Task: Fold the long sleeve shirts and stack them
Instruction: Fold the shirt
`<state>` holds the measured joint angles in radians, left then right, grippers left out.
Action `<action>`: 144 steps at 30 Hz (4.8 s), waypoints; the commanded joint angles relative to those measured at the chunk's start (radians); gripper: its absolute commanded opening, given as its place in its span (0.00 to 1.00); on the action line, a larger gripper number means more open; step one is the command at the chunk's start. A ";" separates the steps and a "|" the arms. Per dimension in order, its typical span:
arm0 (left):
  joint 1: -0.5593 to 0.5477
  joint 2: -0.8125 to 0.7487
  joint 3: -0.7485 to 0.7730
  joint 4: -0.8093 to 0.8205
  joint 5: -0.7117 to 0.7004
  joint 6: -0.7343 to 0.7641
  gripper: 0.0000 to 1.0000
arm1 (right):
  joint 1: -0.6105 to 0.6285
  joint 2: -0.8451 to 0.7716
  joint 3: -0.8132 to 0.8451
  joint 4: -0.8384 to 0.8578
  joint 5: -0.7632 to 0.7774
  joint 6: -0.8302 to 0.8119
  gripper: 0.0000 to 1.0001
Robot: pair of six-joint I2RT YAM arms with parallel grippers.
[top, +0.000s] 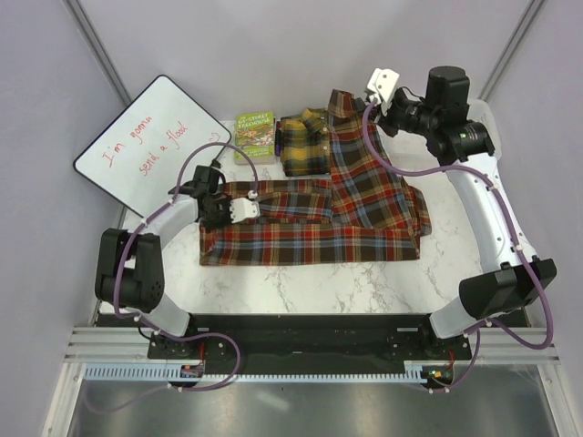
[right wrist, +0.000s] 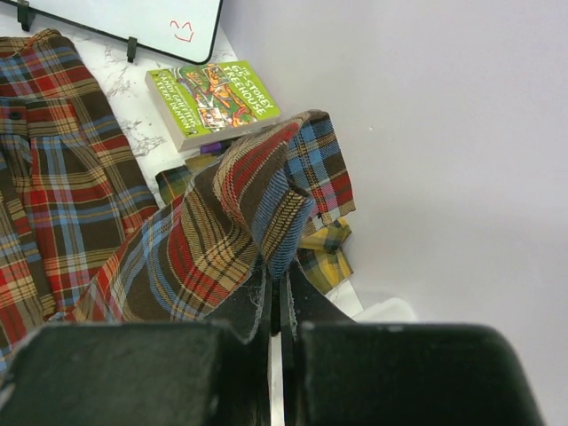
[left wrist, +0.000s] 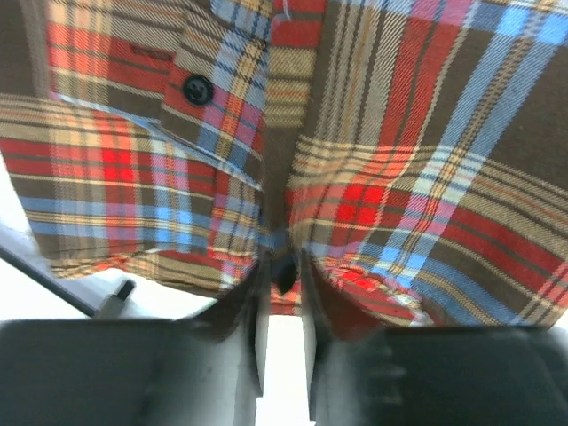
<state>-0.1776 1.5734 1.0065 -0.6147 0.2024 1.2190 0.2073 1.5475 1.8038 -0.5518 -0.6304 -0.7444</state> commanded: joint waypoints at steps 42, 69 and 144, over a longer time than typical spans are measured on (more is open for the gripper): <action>0.130 -0.191 0.113 -0.056 0.543 -0.770 0.85 | 0.514 0.123 -0.531 0.415 0.449 0.500 0.00; 0.101 -0.076 0.027 -0.088 0.609 -0.892 0.75 | 0.343 0.253 -0.195 -0.143 0.135 0.111 0.56; -0.045 0.169 -0.017 0.024 0.479 -1.058 0.70 | 0.365 0.754 0.219 -0.625 0.046 -0.590 0.35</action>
<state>-0.2184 1.7302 0.9913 -0.6132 0.6819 0.1818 0.5694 2.2917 1.9797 -1.1389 -0.5453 -1.2915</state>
